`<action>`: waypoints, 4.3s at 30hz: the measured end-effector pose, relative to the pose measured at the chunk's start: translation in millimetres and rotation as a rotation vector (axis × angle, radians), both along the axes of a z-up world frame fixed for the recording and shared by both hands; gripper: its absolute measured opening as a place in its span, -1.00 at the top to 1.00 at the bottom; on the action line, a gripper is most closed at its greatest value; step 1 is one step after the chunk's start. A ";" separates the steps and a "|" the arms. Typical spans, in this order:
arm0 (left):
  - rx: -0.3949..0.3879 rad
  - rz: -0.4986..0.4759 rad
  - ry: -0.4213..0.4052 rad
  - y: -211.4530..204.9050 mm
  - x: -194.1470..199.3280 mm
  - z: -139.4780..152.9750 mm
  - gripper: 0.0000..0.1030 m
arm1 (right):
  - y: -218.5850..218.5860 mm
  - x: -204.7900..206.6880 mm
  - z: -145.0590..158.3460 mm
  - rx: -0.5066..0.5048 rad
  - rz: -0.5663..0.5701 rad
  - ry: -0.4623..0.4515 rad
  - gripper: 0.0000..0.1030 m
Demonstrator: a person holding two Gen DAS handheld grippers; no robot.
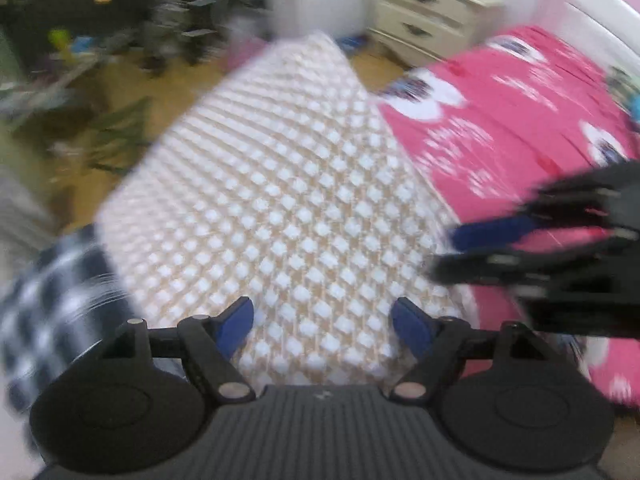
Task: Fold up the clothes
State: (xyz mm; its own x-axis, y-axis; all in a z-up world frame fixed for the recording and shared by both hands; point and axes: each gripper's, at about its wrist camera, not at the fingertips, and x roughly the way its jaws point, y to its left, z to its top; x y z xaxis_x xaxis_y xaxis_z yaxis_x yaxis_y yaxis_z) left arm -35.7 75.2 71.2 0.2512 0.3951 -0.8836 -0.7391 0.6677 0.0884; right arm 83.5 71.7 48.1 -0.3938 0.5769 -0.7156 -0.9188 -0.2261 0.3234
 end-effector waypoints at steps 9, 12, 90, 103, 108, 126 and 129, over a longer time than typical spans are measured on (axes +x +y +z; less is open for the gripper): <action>0.107 0.510 -0.273 -100.2 -48.3 123.4 -0.88 | -80.2 56.4 50.5 -0.136 0.056 -0.005 0.53; 0.126 0.564 -0.331 -115.2 -52.3 138.9 -0.92 | -112.4 54.2 73.2 -0.131 0.050 -0.055 0.45; 0.190 0.603 -0.156 -180.3 -202.7 76.5 -0.99 | -196.1 -175.4 90.6 -0.010 -0.399 -0.445 -0.97; 0.184 0.596 -0.146 -179.5 -200.1 73.8 -0.99 | -198.1 -171.8 88.5 -0.011 -0.399 -0.438 -0.97; 0.147 0.586 -0.189 -174.3 -206.7 61.8 -0.99 | -202.6 -165.8 86.6 0.022 -0.412 -0.417 -0.97; 0.003 0.455 -0.470 -22.5 -109.7 15.9 -0.99 | -127.2 -13.6 -7.3 0.165 -0.398 0.068 -0.46; 0.037 0.365 -0.449 -0.3 -74.5 22.1 -0.99 | -95.1 -2.7 -6.8 0.145 -0.307 0.171 -0.23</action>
